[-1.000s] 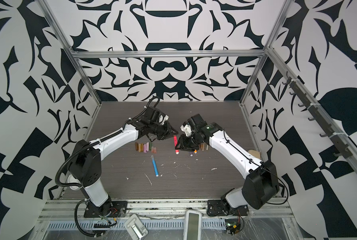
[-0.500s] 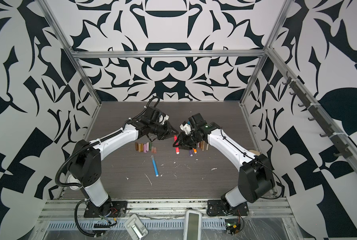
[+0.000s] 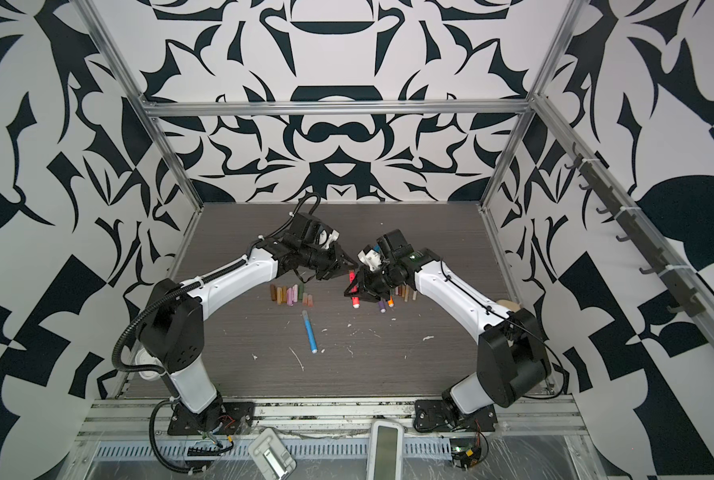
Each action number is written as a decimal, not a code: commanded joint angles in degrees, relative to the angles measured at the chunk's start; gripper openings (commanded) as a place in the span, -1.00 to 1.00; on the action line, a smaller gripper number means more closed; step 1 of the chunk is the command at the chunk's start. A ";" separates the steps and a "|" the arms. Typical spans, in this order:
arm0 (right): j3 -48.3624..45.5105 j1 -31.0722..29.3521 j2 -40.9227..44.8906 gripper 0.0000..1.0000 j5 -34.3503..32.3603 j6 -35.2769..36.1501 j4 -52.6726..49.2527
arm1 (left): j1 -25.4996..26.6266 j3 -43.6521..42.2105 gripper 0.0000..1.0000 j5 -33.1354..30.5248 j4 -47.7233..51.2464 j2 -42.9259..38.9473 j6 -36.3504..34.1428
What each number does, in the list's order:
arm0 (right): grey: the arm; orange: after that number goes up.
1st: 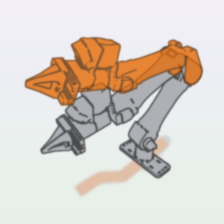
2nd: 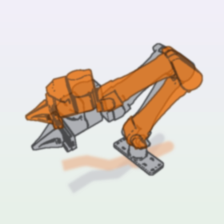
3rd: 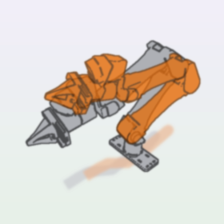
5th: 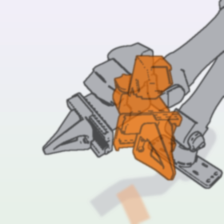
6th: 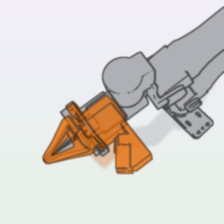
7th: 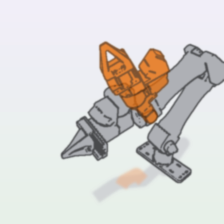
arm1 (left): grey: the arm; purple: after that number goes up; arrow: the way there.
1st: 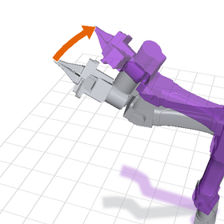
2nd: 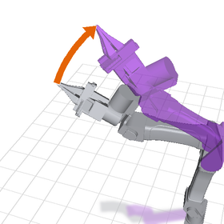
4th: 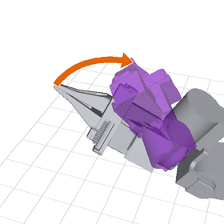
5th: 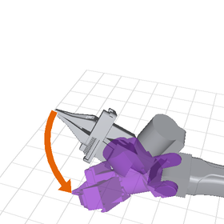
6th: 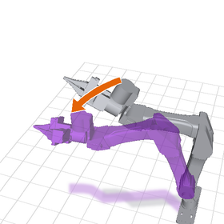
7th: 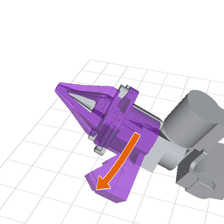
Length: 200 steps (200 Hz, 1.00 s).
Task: Open the pen caps
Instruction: 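Grip the pink cap with the left gripper and pull it off, then carry the pink cap to the cap row and release it with the left gripper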
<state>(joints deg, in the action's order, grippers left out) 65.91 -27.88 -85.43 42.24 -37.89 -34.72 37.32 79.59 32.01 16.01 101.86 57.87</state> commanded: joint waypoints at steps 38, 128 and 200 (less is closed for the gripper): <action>-0.53 -0.38 2.08 -1.00 -1.34 -0.17 -0.23 | -0.07 2.16 -1.00 0.51 -0.35 0.98 -0.05; -21.93 -11.70 22.93 -1.00 -6.79 -9.93 4.22 | -18.28 26.41 -1.00 2.27 18.66 17.05 -11.37; -19.77 -11.19 24.40 -1.00 -11.31 -7.08 -1.43 | -16.71 13.87 -1.00 1.00 17.49 13.01 -13.67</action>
<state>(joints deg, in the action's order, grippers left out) 43.46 -39.35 -60.84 32.75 -46.26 -34.33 20.91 96.92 33.45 32.36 118.26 45.78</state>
